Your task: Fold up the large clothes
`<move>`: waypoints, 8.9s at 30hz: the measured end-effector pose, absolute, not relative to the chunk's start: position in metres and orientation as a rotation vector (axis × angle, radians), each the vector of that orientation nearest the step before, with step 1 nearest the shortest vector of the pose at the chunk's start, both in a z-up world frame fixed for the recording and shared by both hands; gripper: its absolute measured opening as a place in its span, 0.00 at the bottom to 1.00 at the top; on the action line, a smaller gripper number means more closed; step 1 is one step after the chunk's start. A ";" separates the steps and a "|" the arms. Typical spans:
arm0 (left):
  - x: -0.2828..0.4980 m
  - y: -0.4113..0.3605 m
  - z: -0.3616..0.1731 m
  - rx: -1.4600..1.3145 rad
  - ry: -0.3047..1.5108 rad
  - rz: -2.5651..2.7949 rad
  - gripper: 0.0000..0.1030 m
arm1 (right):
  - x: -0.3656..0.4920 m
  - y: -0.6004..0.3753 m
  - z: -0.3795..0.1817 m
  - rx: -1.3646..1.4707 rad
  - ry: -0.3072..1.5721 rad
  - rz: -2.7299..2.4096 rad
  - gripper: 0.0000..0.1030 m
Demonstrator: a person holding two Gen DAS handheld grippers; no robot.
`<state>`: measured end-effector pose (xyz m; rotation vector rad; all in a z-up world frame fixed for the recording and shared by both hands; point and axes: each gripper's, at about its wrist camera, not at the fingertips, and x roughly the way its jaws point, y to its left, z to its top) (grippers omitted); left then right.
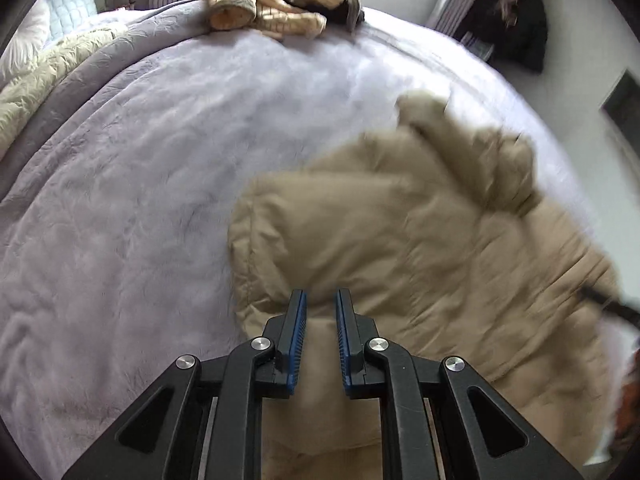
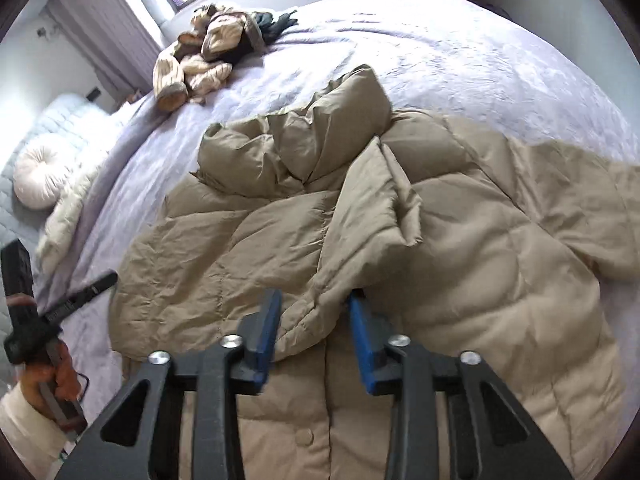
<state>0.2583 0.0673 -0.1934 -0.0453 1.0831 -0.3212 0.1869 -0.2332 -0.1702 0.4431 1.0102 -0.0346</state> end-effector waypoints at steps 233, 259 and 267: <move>0.244 -0.023 -0.227 -0.387 1.309 -0.390 0.15 | 0.257 -0.477 -0.263 0.875 1.007 -0.180 0.06; 0.247 -0.036 -0.187 -0.119 1.153 -0.357 0.45 | 0.194 -0.395 -0.250 0.575 1.092 -0.052 0.04; 0.269 -0.035 -0.219 -0.113 1.174 -0.330 0.45 | 0.201 -0.399 -0.264 0.597 1.088 -0.076 0.02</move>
